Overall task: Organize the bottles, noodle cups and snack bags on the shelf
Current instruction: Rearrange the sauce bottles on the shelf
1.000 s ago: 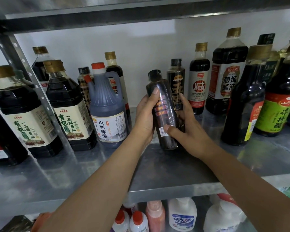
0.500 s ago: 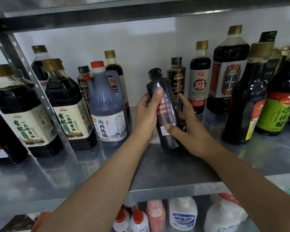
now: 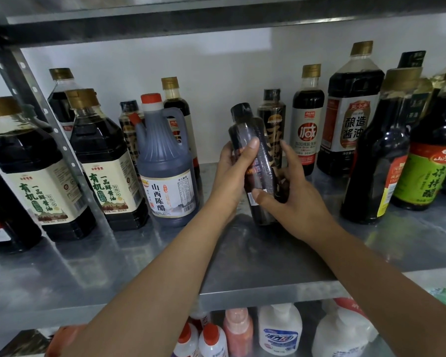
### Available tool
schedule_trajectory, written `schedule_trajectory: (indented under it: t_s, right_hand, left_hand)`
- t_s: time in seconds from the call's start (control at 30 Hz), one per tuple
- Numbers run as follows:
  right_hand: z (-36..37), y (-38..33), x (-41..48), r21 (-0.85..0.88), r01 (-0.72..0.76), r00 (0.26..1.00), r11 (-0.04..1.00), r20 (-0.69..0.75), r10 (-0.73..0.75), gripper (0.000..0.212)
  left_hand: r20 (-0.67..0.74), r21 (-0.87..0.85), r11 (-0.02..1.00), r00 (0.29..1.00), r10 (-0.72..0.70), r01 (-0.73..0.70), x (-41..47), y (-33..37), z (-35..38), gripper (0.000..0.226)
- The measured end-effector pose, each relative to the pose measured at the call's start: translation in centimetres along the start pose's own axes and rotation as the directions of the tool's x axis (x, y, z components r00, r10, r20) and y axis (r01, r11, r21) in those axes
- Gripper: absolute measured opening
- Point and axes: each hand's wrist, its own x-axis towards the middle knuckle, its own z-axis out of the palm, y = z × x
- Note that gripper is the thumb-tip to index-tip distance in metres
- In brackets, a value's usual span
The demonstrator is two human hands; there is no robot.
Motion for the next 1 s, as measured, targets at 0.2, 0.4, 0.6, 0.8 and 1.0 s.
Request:
schedule_trajectory:
  t_s: [0.2,0.4,0.6,0.8,1.0]
  right_hand:
    - [0.2,0.7,0.3,0.077,0.030,1.000,0.997,-0.007,-0.030,0.081]
    - [0.3,1.4,0.6,0.194,0.021,0.999,0.981,-0.047,-0.013,0.064]
    - [0.4,1.7,0.7,0.184,0.027,1.000,0.983,-0.018,-0.024,0.060]
    - [0.5,1.1,0.6,0.139,0.060,0.998,0.988,0.025,-0.064,0.068]
    - [-0.2,0.7,0.4,0.121,0.074,0.997,0.990,-0.041,-0.069,0.067]
  left_hand:
    - [-0.041,-0.048,0.998,0.998,-0.052,0.050,0.4,-0.3,-0.3,0.053]
    - [0.002,-0.198,0.976,0.996,-0.095,0.093,0.7,-0.3,-0.4,0.094]
    - [0.020,-0.233,0.968,0.995,-0.096,0.098,0.8,-0.4,-0.6,0.103]
    - [0.048,-0.112,0.992,0.997,0.068,-0.062,-0.2,-0.2,-0.5,0.101]
    - [0.309,-0.125,0.989,0.944,0.118,-0.083,-0.4,0.1,-0.7,0.077]
